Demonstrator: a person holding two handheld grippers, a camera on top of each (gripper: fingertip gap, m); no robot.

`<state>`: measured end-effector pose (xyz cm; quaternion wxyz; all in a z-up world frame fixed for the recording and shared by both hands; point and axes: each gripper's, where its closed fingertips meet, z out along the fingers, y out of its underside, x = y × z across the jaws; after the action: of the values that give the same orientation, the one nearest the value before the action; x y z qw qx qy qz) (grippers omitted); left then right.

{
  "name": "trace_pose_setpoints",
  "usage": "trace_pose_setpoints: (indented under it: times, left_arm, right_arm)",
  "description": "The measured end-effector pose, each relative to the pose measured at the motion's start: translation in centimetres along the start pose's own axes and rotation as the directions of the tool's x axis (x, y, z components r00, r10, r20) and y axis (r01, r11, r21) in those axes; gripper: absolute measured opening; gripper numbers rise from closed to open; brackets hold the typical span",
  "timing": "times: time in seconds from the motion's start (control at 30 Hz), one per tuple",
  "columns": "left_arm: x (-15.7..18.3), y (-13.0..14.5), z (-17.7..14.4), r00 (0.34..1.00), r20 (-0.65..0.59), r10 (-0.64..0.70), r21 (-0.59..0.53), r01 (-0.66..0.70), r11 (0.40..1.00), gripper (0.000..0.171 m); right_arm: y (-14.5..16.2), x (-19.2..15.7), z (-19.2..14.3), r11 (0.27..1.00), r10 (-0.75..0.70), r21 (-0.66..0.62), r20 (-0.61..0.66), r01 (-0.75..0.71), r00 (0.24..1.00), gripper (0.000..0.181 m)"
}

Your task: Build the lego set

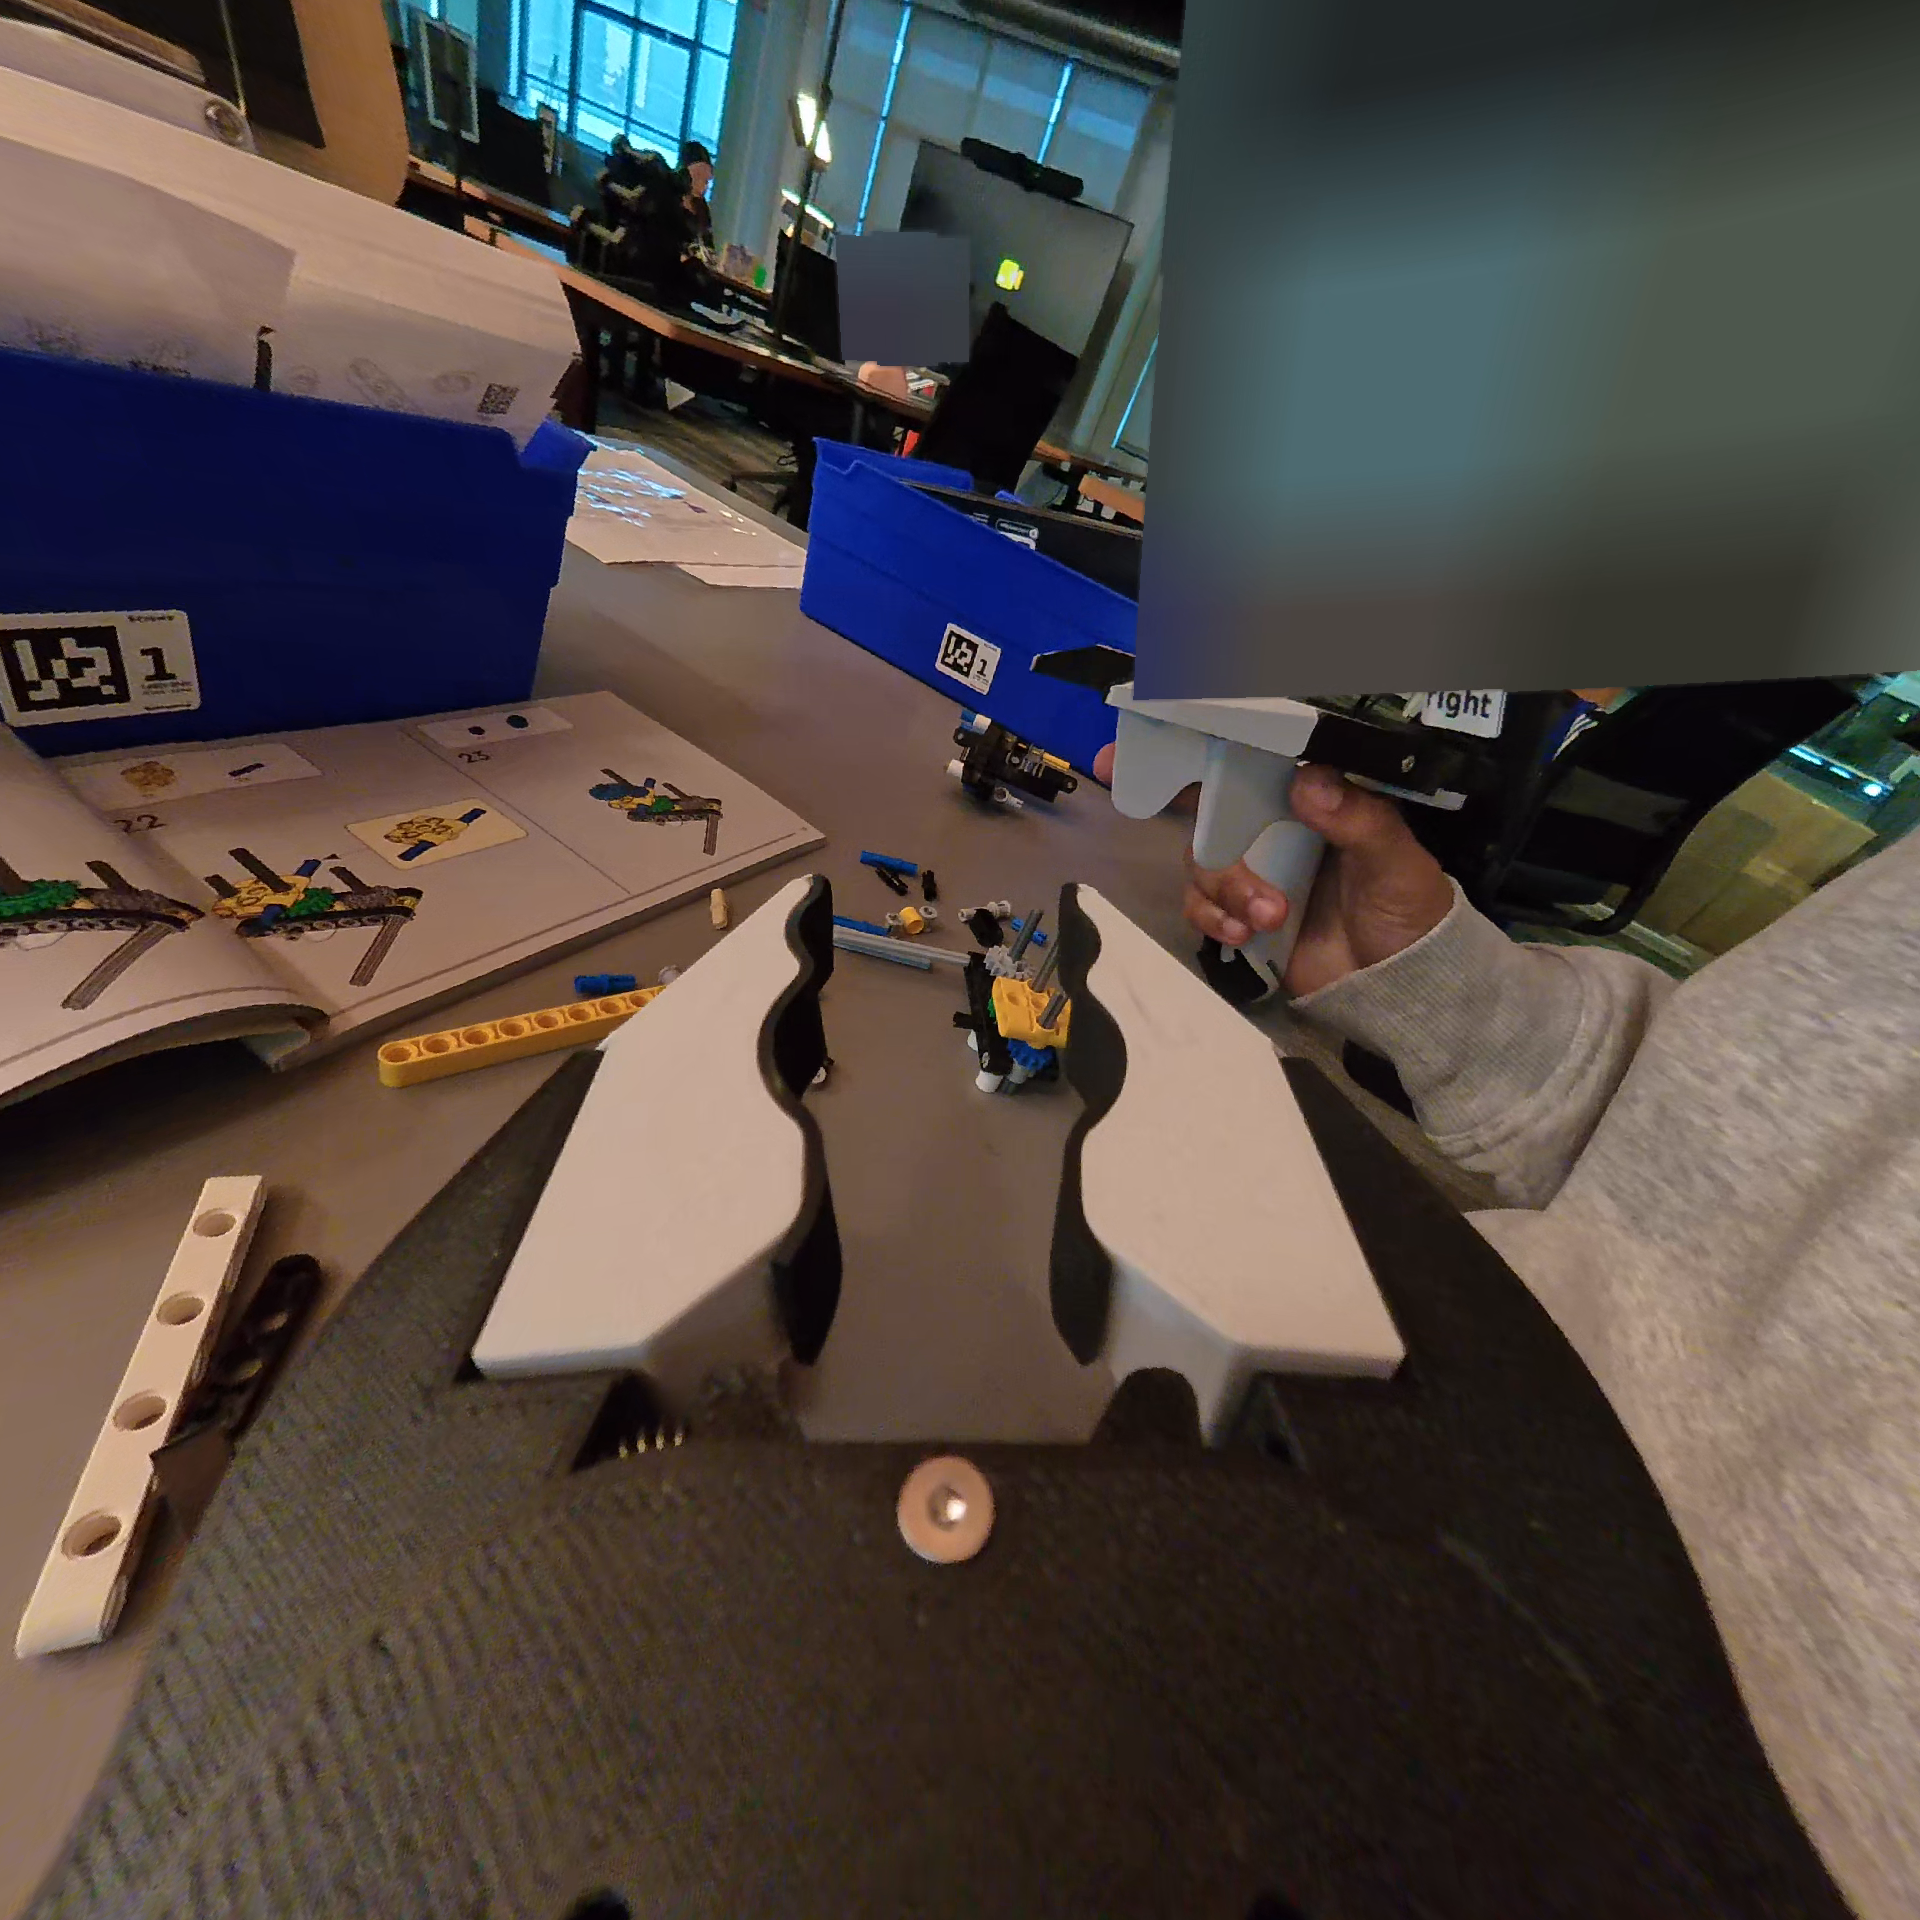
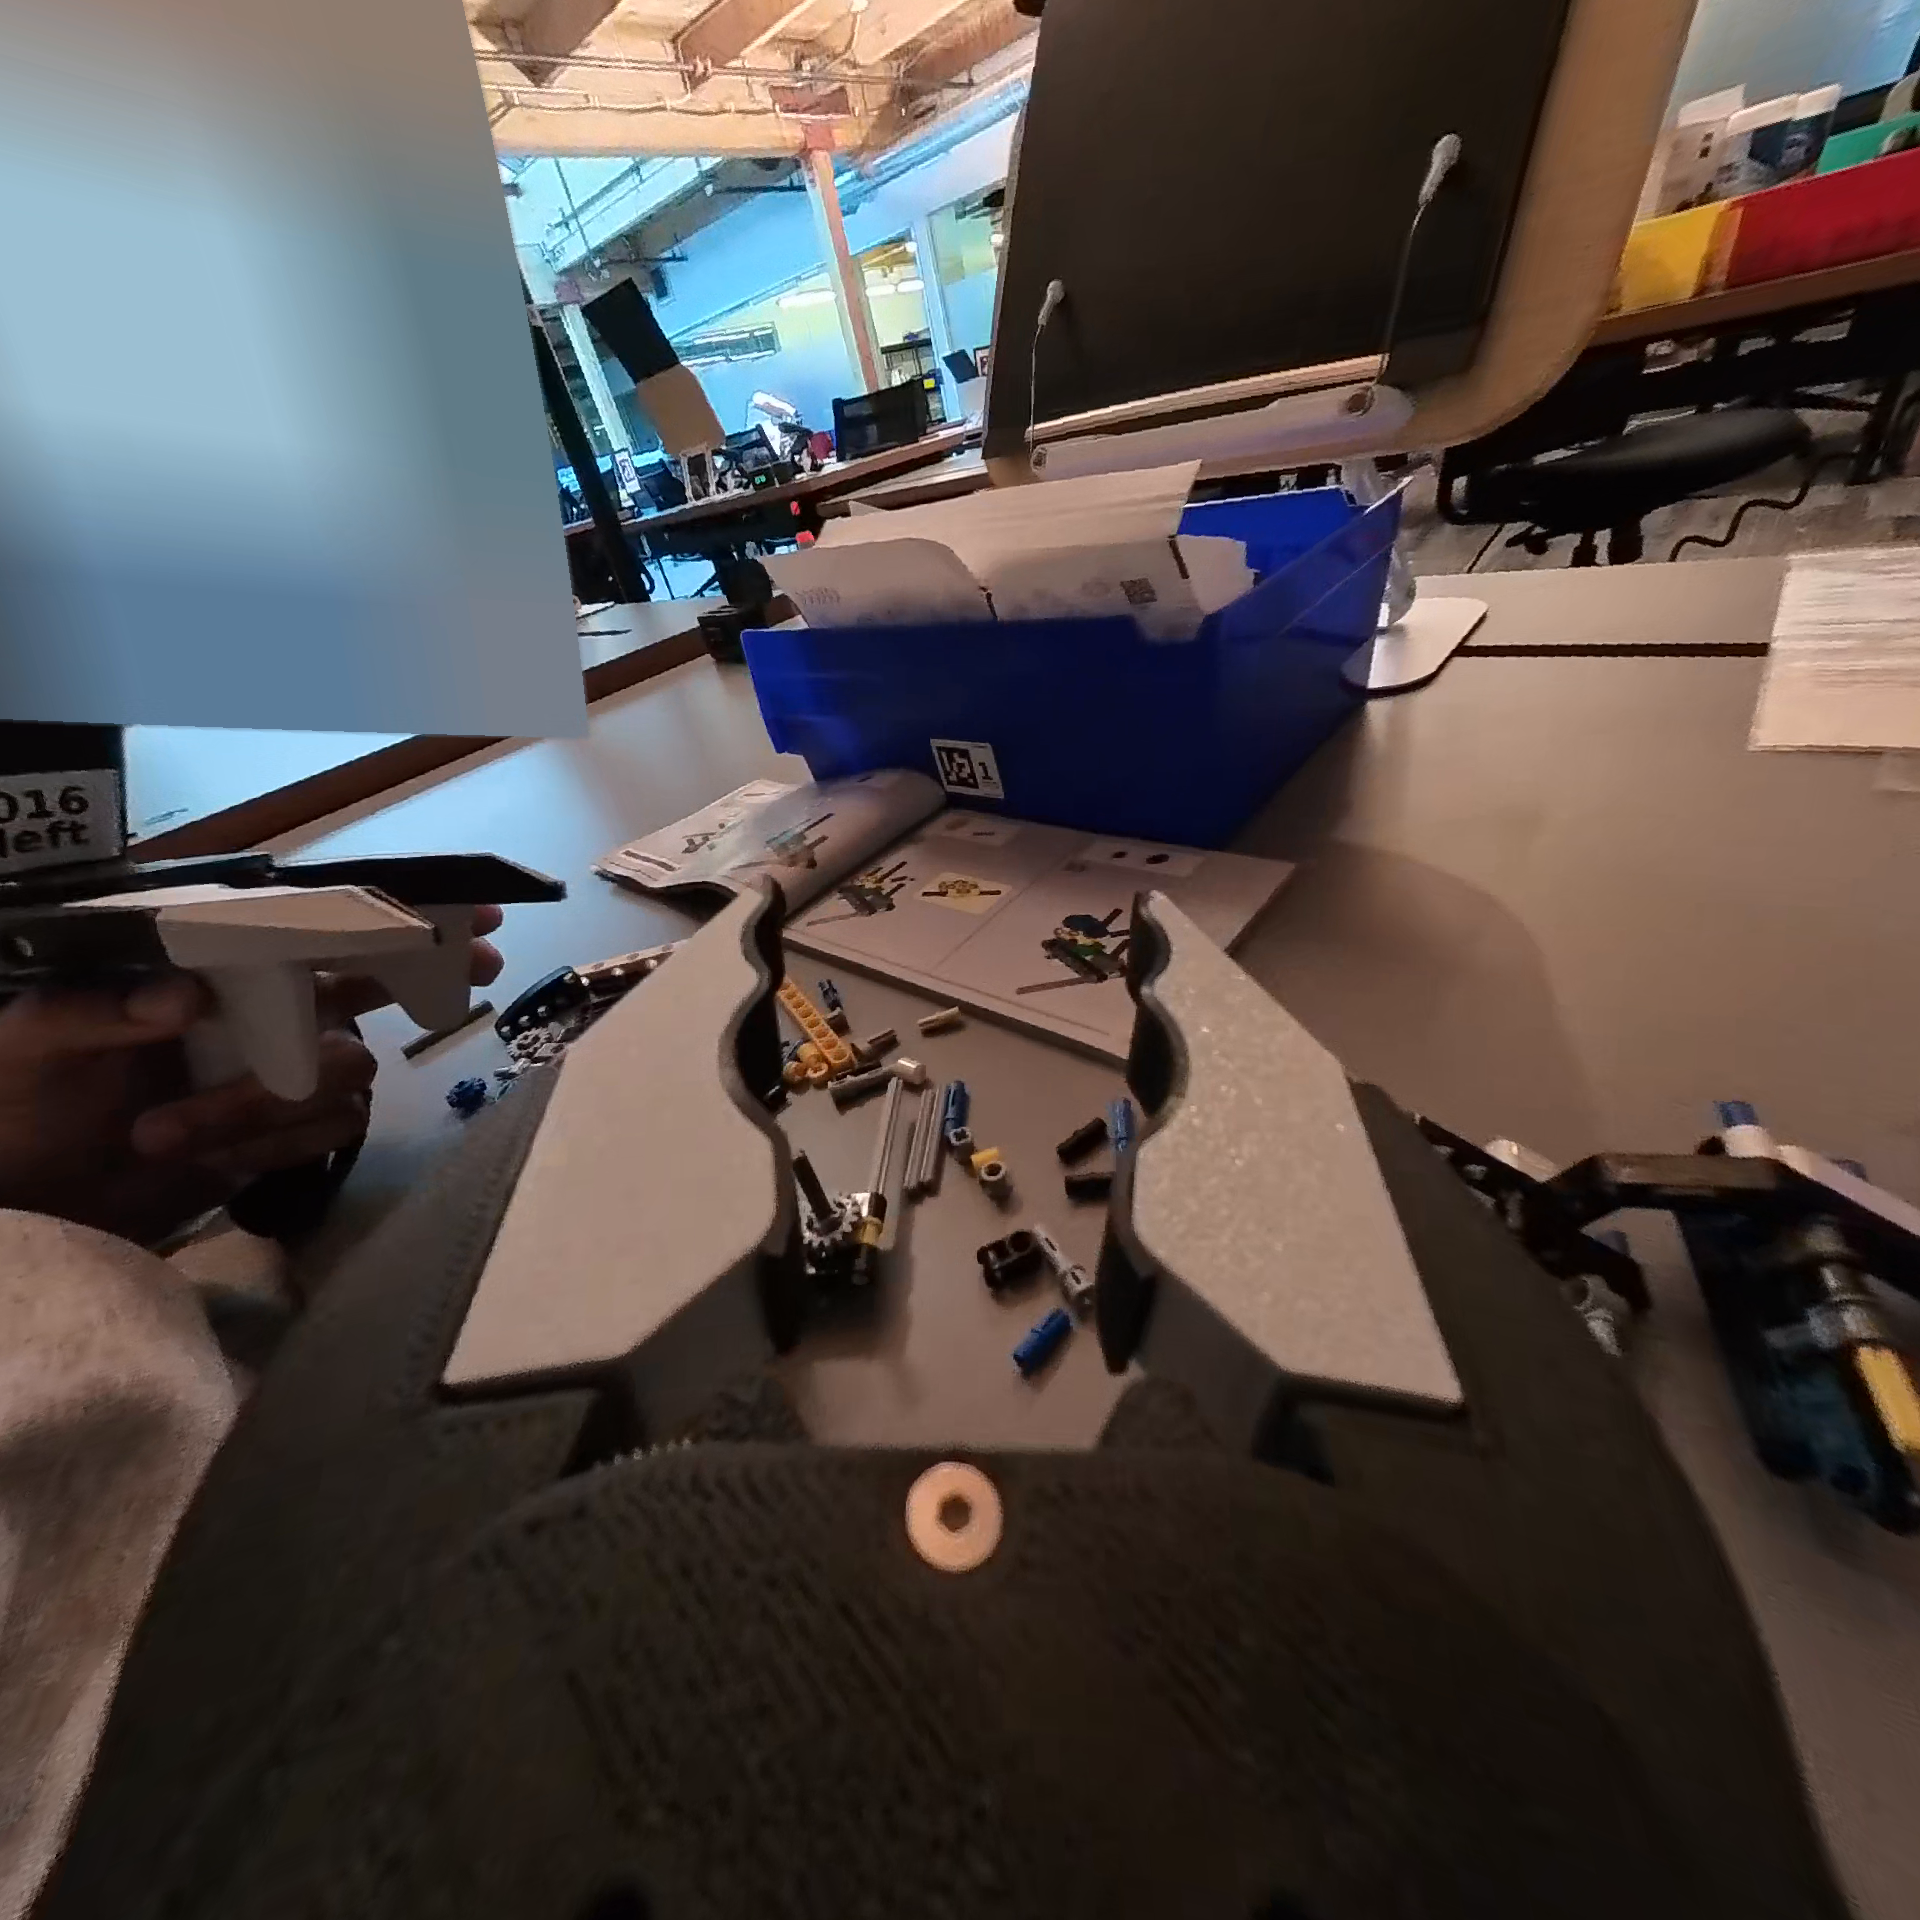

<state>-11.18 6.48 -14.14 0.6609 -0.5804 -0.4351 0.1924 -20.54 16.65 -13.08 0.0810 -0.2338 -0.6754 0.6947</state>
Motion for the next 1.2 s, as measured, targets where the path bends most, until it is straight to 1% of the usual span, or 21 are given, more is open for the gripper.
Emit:
trace_pose_setpoints:
  times: [0.2,0.4,0.53,0.63,0.7,0.8,0.87,0.93,1.0,1.07,1.13,1.2]
  left_arm:
    - [0.1,0.1,0.1,1.0,-0.006,-0.009,-0.009,0.009,1.0,0.04]
    - [0.0,0.1,0.1,1.0,-0.005,-0.013,-0.008,0.013,1.0,0.041]
    - [0.0,0.1,0.1,1.0,-0.003,-0.013,-0.009,0.013,1.0,0.041]
    - [0.1,0.3,0.3,1.0,-0.004,-0.005,-0.02,0.005,1.0,0.042]
    - [0.4,0.8,0.6,1.0,-0.007,0.0,-0.056,0.0,0.998,0.048]
    - [1.6,2.5,1.8,1.0,-0.016,0.019,-0.155,-0.021,0.988,0.059]
    - [2.5,4.2,2.8,0.998,-0.006,0.063,-0.245,-0.062,0.968,0.06]
    - [3.1,5.6,3.8,0.992,0.007,0.123,-0.314,-0.115,0.942,0.06]
    - [3.5,6.4,4.6,0.987,0.017,0.159,-0.348,-0.143,0.927,0.058]
    - [3.5,6.8,5.2,0.986,0.031,0.163,-0.372,-0.14,0.918,0.058]
    - [3.3,7.3,5.7,0.99,0.044,0.133,-0.4,-0.105,0.91,0.06]
    - [3.1,8.0,6.2,0.993,0.058,0.104,-0.447,-0.067,0.892,0.063]
  right_arm:
    - [-0.2,0.3,-0.2,1.0,0.023,0.011,0.003,-0.023,1.0,0.064]
    - [-0.4,1.5,-0.8,0.999,0.051,0.021,-0.035,-0.05,0.998,0.06]
    - [-0.2,1.4,-0.7,0.999,0.048,0.004,-0.031,-0.047,0.998,0.06]
    - [0.3,1.1,-0.8,0.999,-0.003,-0.05,-0.011,0.002,1.0,0.059]
    - [0.7,0.6,-1.2,0.994,-0.05,-0.1,0.034,0.053,0.998,0.058]
    - [2.5,-0.8,-2.0,0.972,-0.089,-0.204,0.139,0.116,0.986,0.054]
    - [4.0,-2.1,-2.6,0.949,-0.087,-0.276,0.225,0.149,0.971,0.053]
    - [5.3,-2.8,-3.0,0.922,-0.108,-0.332,0.269,0.197,0.957,0.055]
    - [5.5,-3.3,-3.0,0.913,-0.149,-0.328,0.288,0.244,0.946,0.057]
    - [5.5,-3.5,-2.9,0.91,-0.176,-0.315,0.297,0.27,0.939,0.057]
    - [5.5,-3.5,-2.8,0.91,-0.158,-0.323,0.308,0.26,0.938,0.05]
    - [5.9,-4.1,-2.6,0.907,-0.114,-0.349,0.338,0.237,0.934,0.051]
